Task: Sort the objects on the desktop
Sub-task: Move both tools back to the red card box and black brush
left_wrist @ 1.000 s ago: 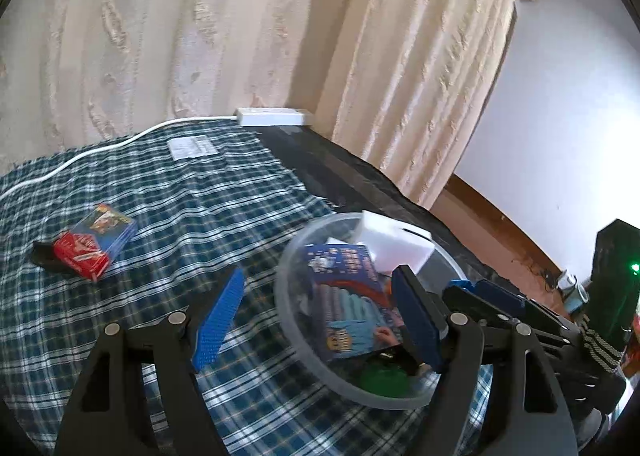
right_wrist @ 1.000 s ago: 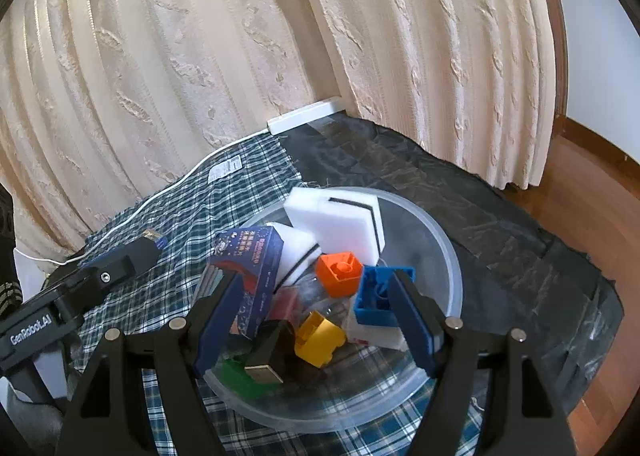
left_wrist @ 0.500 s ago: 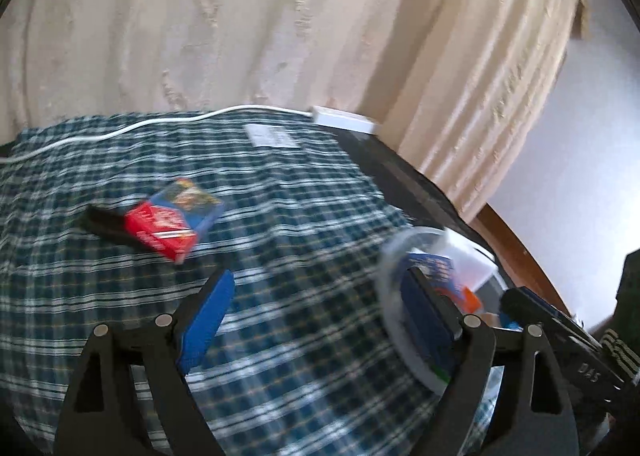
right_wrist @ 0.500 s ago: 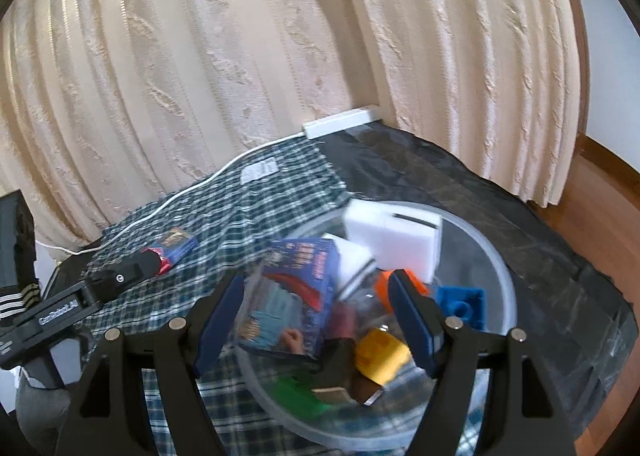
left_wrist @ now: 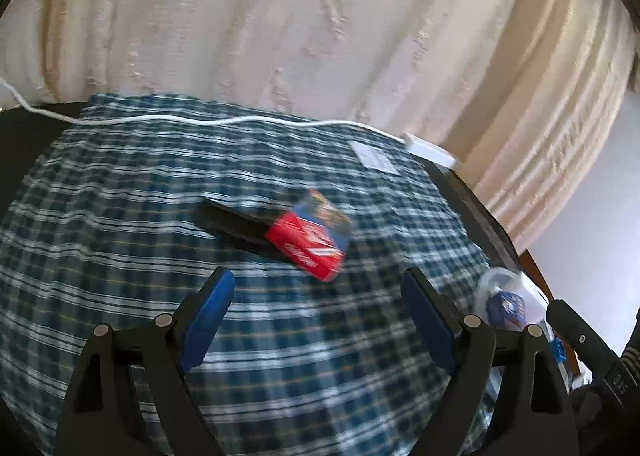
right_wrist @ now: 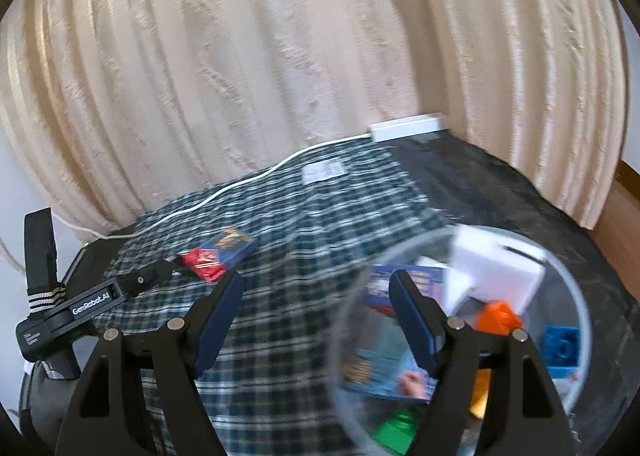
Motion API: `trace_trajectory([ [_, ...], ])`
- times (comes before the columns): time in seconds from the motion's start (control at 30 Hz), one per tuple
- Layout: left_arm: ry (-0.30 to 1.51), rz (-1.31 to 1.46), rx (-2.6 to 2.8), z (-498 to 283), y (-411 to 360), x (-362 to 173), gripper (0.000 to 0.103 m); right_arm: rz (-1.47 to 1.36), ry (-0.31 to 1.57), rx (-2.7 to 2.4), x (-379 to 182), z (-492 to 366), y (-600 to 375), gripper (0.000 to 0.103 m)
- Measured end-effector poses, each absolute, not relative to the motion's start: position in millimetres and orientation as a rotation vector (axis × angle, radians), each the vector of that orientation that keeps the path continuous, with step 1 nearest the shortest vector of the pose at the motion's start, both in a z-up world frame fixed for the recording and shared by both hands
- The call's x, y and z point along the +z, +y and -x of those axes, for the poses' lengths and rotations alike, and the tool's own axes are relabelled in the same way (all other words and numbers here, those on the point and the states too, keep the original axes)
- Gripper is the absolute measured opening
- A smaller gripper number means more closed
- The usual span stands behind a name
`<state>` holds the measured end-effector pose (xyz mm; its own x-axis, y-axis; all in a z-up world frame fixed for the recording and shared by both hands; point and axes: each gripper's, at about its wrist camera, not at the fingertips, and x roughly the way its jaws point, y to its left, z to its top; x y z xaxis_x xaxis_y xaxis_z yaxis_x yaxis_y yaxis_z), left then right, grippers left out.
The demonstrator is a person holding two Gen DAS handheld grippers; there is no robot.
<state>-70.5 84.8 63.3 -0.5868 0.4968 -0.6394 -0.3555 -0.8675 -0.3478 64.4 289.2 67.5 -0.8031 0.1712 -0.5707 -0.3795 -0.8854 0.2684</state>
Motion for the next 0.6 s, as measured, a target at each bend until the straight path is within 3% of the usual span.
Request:
trace_trajectory([
  [0.6,-0.424,1.062,2.575,88,22,55,0.088,1.045,0.662,2.743,44,45,247,0.079],
])
